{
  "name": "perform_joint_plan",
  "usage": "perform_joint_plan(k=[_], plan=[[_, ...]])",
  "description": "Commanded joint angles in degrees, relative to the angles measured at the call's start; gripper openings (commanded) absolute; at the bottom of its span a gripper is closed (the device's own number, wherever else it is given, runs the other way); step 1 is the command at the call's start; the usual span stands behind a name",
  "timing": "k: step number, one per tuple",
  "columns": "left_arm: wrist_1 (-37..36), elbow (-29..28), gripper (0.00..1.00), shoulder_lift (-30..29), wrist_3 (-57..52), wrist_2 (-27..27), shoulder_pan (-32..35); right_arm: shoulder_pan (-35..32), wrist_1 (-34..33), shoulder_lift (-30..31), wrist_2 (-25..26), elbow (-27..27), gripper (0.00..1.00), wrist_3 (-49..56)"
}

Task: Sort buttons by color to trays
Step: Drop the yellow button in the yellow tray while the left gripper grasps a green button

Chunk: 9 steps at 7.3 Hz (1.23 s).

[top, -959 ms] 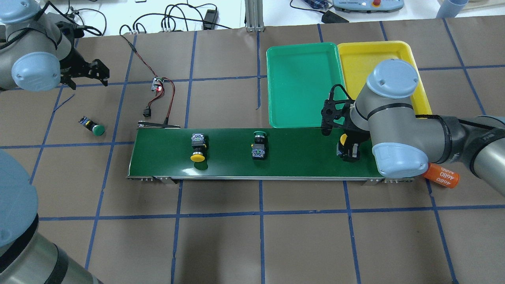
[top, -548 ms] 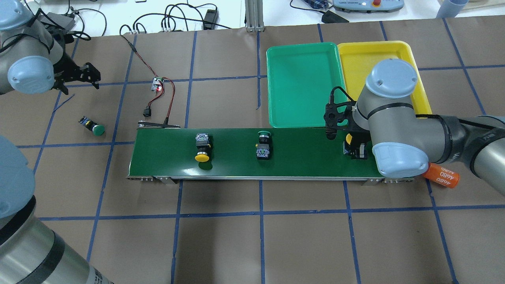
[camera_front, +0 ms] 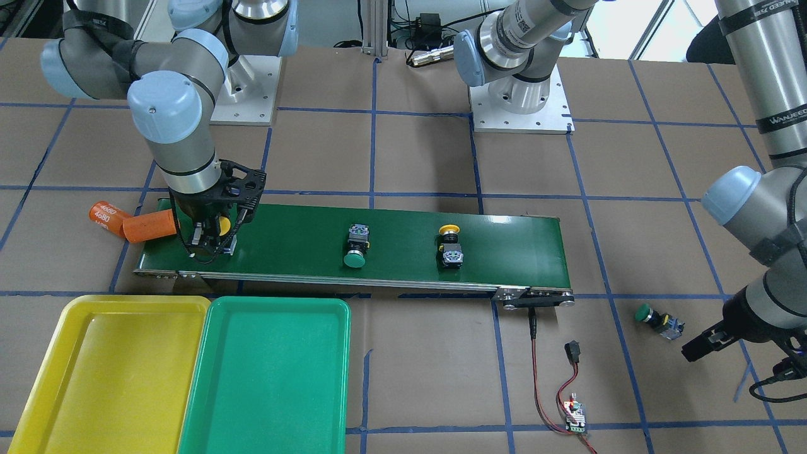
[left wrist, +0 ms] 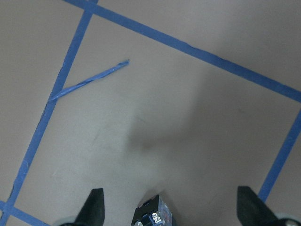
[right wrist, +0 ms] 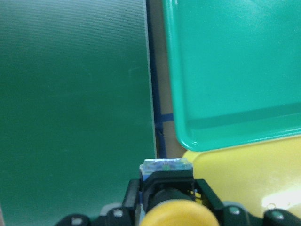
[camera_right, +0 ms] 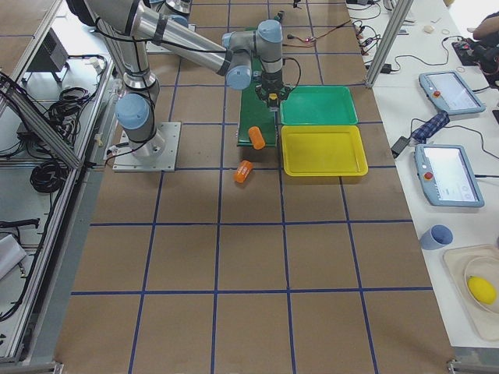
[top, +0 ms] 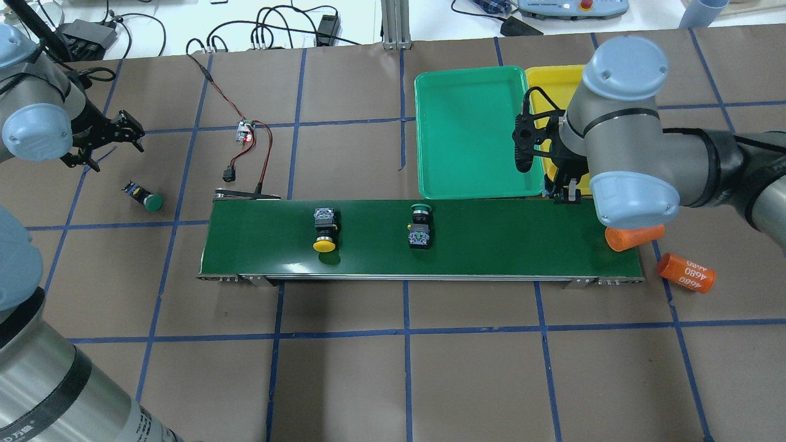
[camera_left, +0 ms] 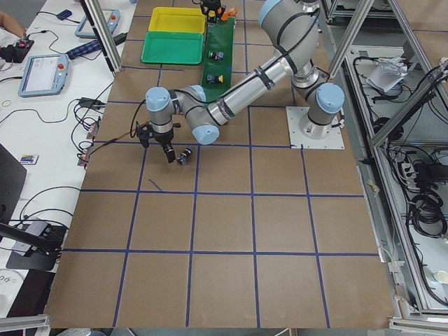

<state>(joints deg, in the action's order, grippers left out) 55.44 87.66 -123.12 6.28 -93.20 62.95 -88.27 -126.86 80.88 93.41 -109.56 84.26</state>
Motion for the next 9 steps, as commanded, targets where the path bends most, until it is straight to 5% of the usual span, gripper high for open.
perform_joint_plan(k=[1,4,5,6,7,9], plan=[[-0.8,5.1,1.0,0.2,6.7,0.1,-1.9,4.5,-0.1,-5.2,-0.8,6.5,0.38,0.3],[-1.3,8.9,0.95,1.6,10.6,0.6,-2.9,16.6,-1.2,-10.9,-6.5,8.0,0.43,19.7],[-1.4,8.6,0.74,1.5,13.1,4.4,-3.1,16.9,-1.7,-11.5,-6.8,8.0,0.44,20.1],[-1.3,7.7,0.33,0.2,14.4,7.6,-3.1,16.9,-2.0,-11.7,-6.8,8.0,0.46,20.1],[-1.3,7.6,0.1,0.4,14.1,7.9,-3.2,16.9,-2.0,-11.7,-6.7,8.0,0.59,20.1],[-0.4,7.2,0.0,2.6,14.0,7.5,-3.1,16.9,-2.1,-11.7,-6.8,8.0,0.68,20.2]])
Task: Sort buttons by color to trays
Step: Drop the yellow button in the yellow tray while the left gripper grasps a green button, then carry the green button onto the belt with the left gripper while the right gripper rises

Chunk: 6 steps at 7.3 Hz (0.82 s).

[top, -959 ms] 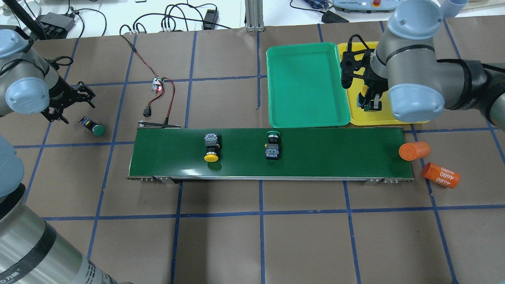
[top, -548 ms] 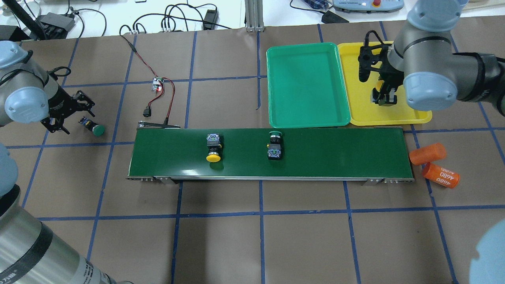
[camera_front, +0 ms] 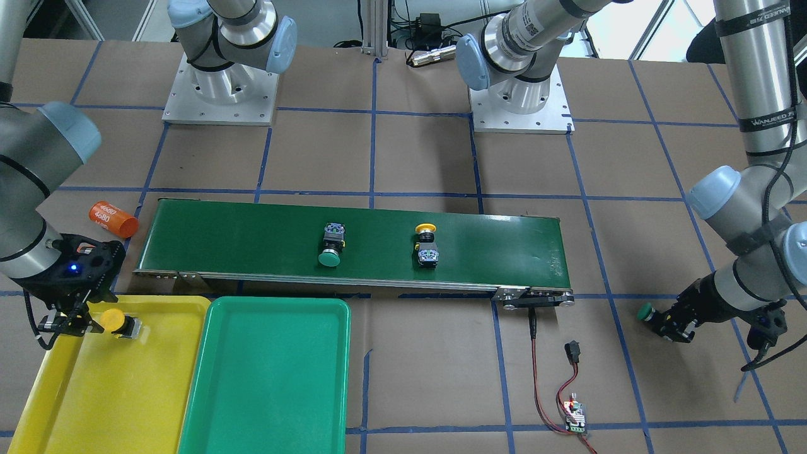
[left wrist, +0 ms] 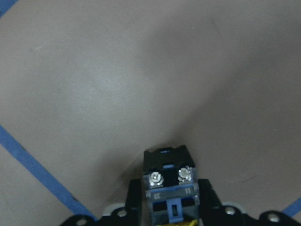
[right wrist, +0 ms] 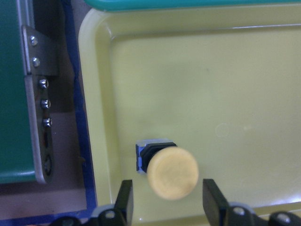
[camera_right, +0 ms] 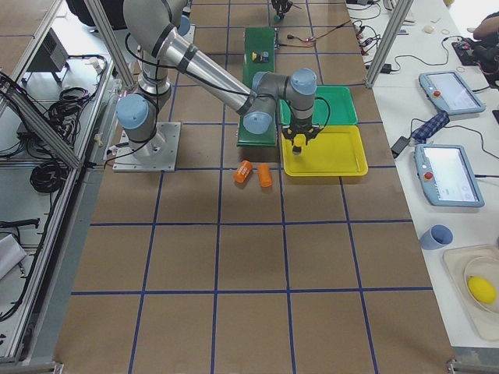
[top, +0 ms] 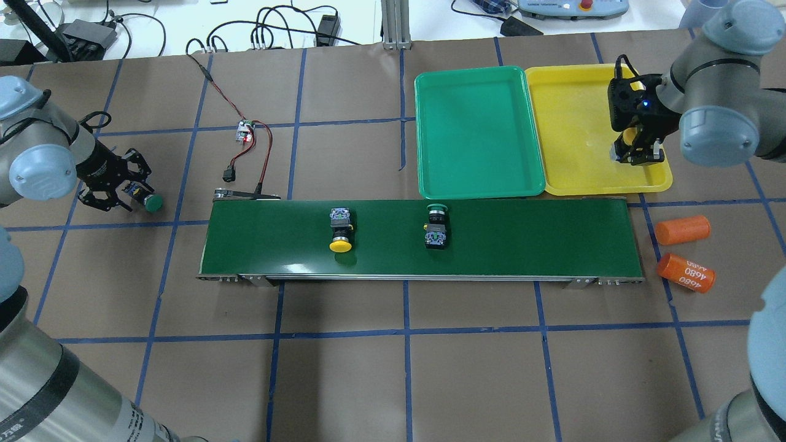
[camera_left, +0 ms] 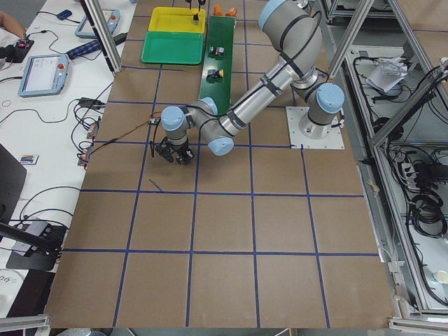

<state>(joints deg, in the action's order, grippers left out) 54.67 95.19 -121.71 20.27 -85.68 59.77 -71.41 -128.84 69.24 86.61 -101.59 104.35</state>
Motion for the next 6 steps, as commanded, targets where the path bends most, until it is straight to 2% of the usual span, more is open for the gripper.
perform_joint_plan(k=[1,3,4,5,6], plan=[[0.9,0.2,0.0,3.7,-0.8,-0.5,0.8,0.0,0.0,0.0,0.0,0.0,0.69,-0.3],[9.4,1.3,0.0,10.9,-5.1,-0.5,5.1,-0.2,0.9,1.2,0.2,-0.1,0.69,-1.9],[11.8,2.1,0.0,14.2,-12.8,-0.5,8.1,-0.9,2.3,3.7,0.2,-0.2,0.69,-7.5],[12.3,2.6,0.0,15.3,-18.4,-0.5,11.6,-2.1,4.5,5.3,0.2,-0.1,0.69,-11.5],[12.8,4.7,0.0,16.7,-18.6,-1.3,16.3,-3.0,4.9,5.7,0.2,-0.1,0.69,-16.8]])
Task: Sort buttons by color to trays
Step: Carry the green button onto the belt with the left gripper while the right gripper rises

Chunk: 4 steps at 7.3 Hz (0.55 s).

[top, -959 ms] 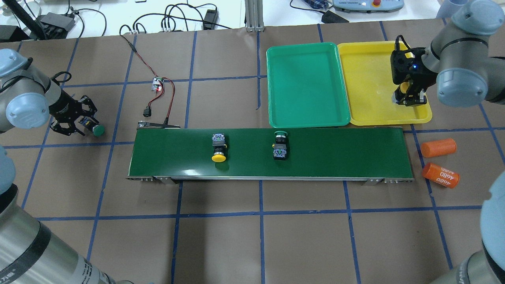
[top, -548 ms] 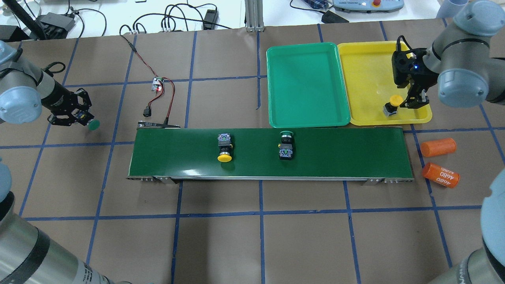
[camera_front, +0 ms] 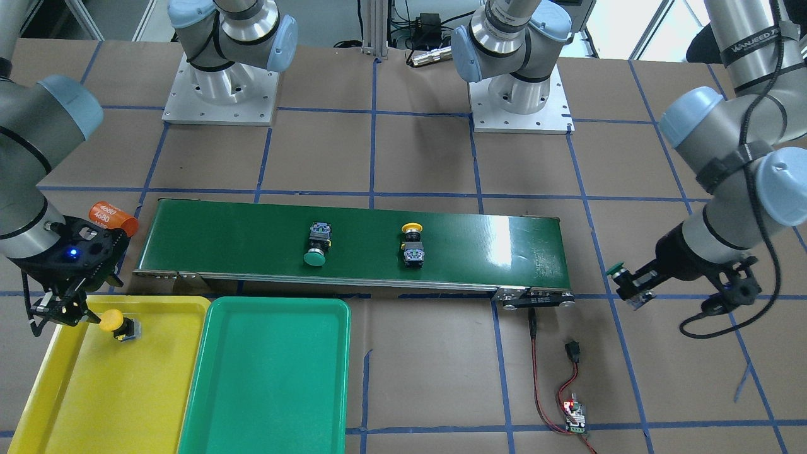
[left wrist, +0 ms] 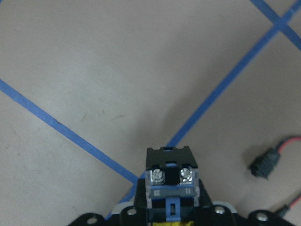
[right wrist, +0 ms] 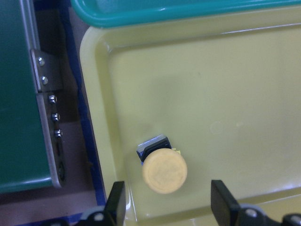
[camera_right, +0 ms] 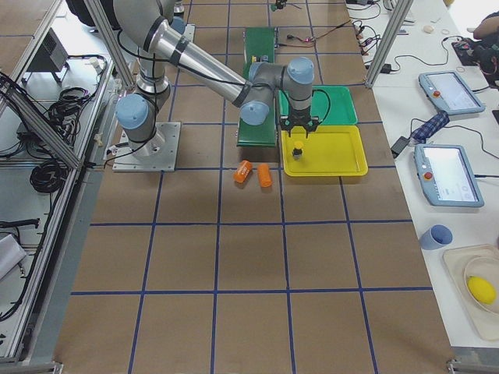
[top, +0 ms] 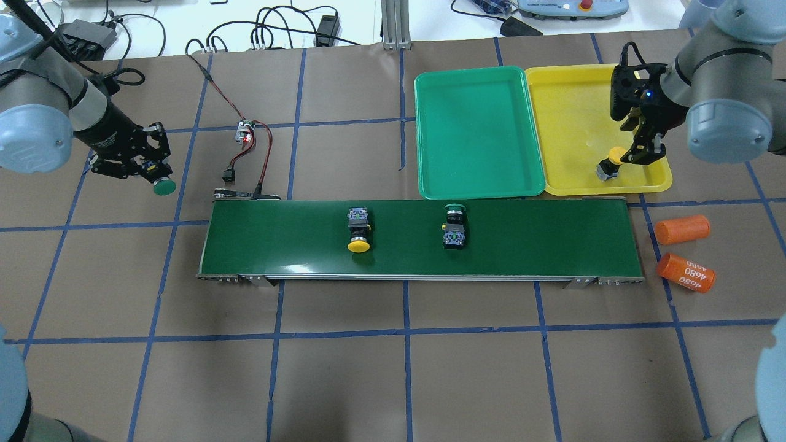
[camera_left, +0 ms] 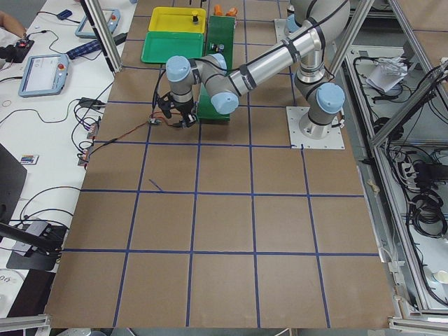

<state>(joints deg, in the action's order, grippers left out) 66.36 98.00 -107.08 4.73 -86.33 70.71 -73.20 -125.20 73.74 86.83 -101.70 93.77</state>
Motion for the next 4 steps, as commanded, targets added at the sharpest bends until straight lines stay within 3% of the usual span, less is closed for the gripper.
perform_joint_plan(k=[1,4], plan=[[0.3,5.3,0.0,3.1,-4.3,-1.7,9.2,-2.6,1.4,2.0,0.2,0.0,0.7,-14.8],[-1.8,9.7,0.0,4.4,-7.8,-2.0,14.1,-7.2,8.4,4.6,0.0,0.0,0.71,-25.2]])
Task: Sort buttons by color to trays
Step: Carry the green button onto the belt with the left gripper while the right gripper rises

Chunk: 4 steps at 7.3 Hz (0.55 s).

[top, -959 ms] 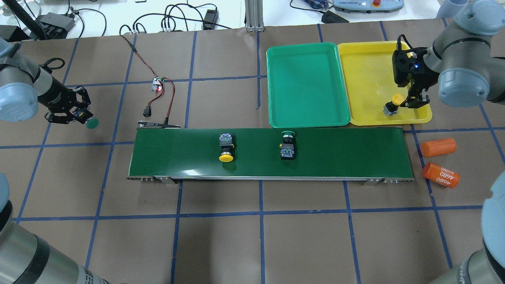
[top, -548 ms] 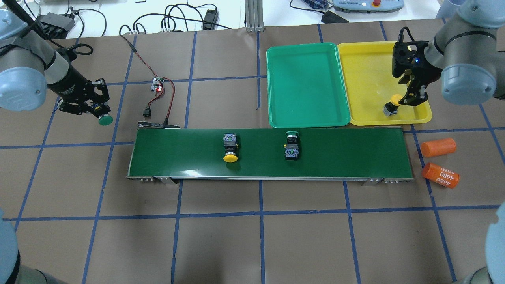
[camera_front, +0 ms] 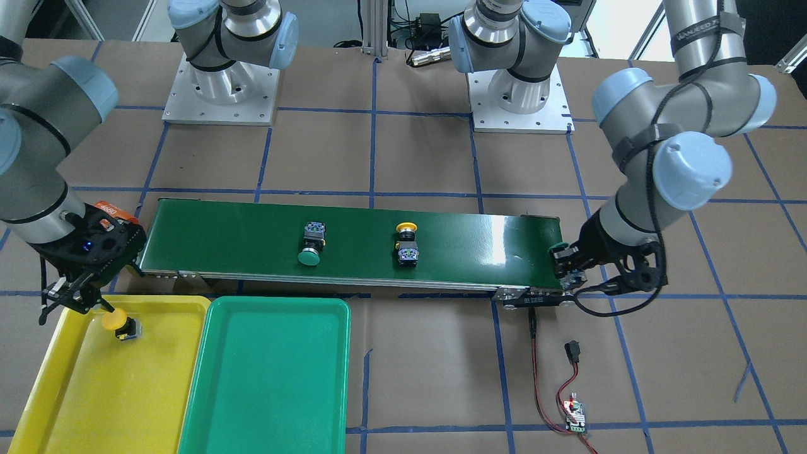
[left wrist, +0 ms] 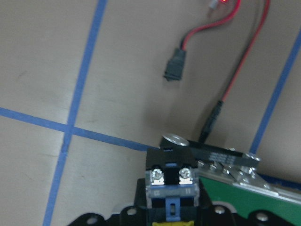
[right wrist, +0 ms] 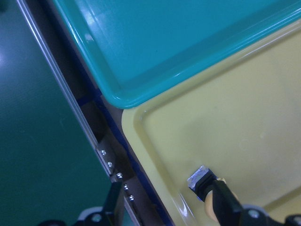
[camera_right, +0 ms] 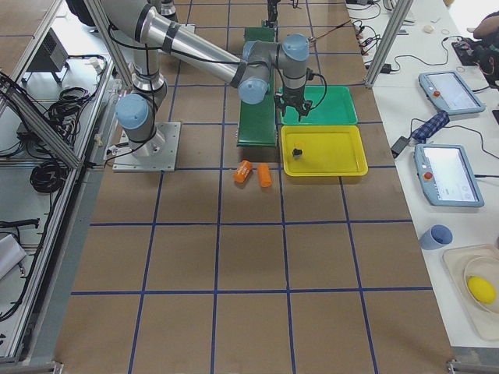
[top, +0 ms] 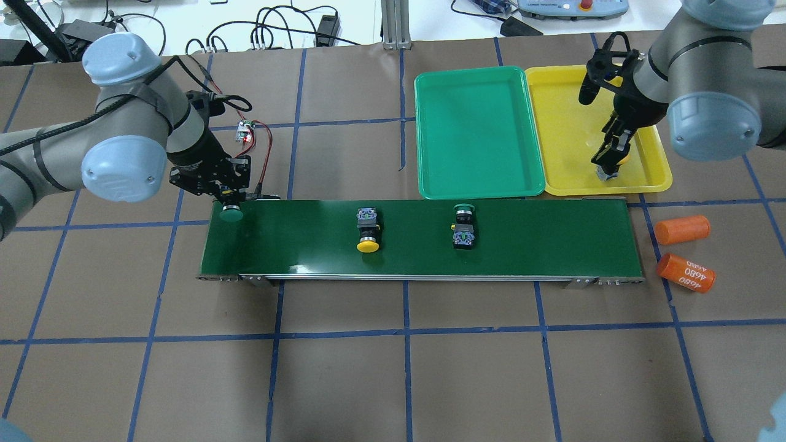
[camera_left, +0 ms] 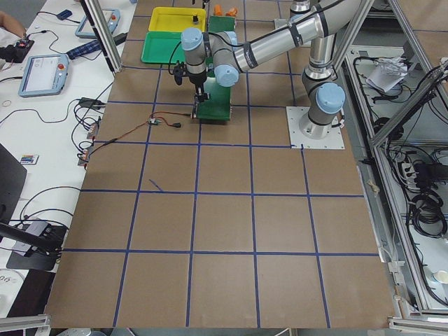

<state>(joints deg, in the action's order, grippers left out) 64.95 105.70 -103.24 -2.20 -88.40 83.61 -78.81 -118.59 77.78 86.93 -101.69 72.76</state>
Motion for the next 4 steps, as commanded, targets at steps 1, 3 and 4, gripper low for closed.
perform_joint_plan(k=[1,3,4], plan=[[-0.5,3.7,0.0,1.2,-1.0,0.0,1.3,-2.8,2.8,0.6,-0.2,0.0,0.71,-8.6],[-3.1,4.2,0.54,-1.1,0.2,0.0,1.4,-4.0,3.0,1.0,0.0,-0.6,0.71,-13.0],[-5.6,4.6,1.0,-0.2,-0.3,0.1,2.0,-4.0,3.0,1.0,-0.1,-0.8,0.71,-14.6]])
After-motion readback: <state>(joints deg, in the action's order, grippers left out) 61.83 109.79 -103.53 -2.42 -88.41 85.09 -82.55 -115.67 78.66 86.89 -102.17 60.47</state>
